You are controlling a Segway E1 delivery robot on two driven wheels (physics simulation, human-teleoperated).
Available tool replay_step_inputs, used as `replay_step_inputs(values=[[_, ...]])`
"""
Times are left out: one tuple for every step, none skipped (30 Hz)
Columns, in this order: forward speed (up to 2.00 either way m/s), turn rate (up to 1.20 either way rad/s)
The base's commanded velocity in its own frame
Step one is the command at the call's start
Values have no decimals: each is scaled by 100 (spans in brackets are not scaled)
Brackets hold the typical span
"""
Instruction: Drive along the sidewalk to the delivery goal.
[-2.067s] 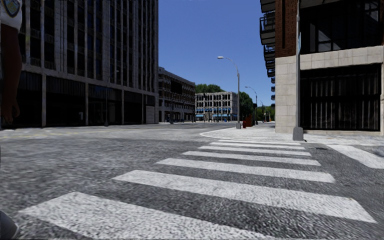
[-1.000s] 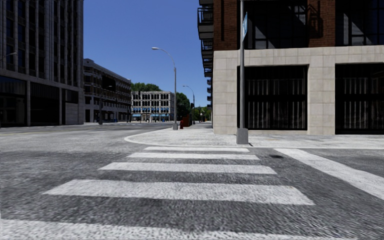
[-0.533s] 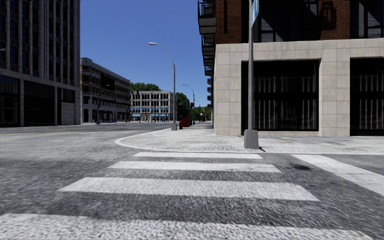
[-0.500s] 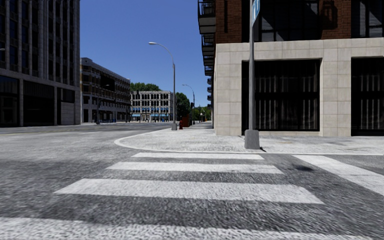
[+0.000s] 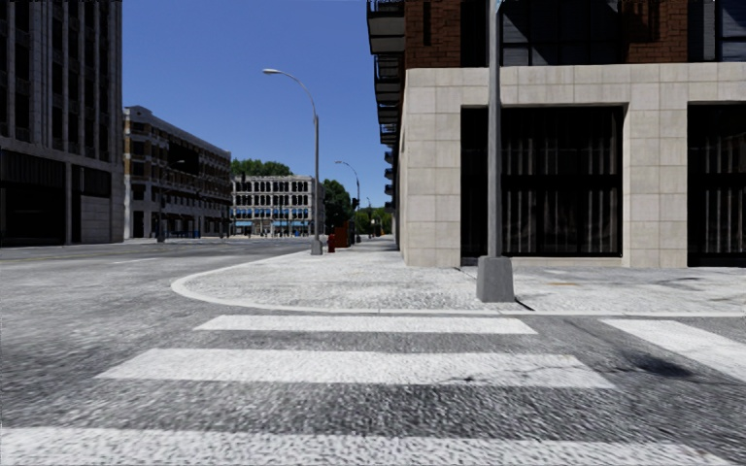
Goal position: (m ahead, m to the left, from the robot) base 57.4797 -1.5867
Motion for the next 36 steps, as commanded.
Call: replay_step_inputs(values=[[200,-1],[200,-1],[200,0],[200,0],[200,0],[200,0],[200,0],[200,0],[200,0],[200,0],[200,0],[200,0],[200,0],[200,0],[200,0],[200,0],[200,0],[200,0],[200,0],[200,0],[200,0],[200,0],[200,0],[200,0],[200,0],[200,0],[200,0],[200,0],[200,0],[200,0],[200,0],[200,0],[200,0],[200,0],[200,0],[200,0]])
